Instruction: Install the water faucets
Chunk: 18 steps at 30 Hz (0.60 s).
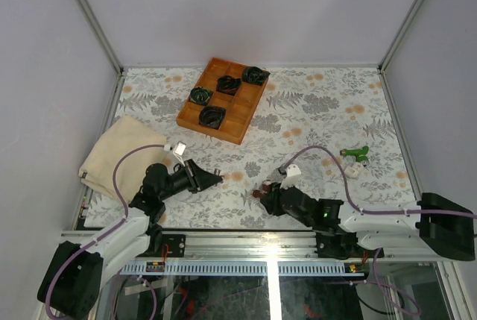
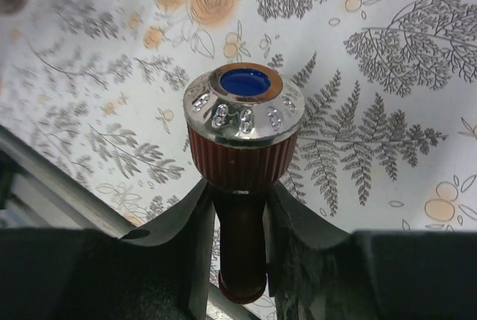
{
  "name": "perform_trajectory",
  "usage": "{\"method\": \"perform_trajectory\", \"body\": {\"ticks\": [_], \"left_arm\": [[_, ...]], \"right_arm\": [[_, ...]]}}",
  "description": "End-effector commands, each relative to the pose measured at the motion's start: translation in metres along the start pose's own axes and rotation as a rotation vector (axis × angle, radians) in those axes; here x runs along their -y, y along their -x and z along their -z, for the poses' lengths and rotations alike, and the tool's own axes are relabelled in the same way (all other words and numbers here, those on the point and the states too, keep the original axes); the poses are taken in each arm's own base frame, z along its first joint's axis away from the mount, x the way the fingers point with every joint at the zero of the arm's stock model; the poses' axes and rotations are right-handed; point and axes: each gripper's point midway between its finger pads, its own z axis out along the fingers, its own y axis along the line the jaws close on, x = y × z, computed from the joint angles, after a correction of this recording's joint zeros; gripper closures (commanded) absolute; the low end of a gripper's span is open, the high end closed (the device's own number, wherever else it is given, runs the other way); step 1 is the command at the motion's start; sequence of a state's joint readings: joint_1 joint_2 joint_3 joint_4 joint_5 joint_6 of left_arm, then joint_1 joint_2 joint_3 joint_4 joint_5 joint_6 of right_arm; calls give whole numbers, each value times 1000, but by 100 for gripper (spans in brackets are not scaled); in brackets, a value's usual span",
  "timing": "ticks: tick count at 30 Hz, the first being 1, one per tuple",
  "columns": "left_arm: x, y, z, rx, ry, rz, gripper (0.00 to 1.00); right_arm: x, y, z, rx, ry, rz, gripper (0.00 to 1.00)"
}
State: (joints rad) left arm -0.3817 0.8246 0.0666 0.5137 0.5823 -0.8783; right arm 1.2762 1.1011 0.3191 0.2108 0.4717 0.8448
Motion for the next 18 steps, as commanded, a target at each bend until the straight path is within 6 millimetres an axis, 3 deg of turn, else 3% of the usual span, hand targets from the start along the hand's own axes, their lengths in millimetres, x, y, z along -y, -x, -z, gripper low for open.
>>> {"method": "perform_trajectory", "body": {"ticks": [1,8,14,18], "left_arm": [[37,17,1,26,-120,-58,100],[72,23,7,12,-263,-82,100],[100,39,17,15,-392,-50,100],[129,47,25,8,-501,-69,100]], "right_arm": [[-38,46,11,117,276,-141,100],[-45,98,25,166,552,-247,100],[-53,146,43,278,748,-219,100],[-64,171,44,305,793,-148,99]]}}
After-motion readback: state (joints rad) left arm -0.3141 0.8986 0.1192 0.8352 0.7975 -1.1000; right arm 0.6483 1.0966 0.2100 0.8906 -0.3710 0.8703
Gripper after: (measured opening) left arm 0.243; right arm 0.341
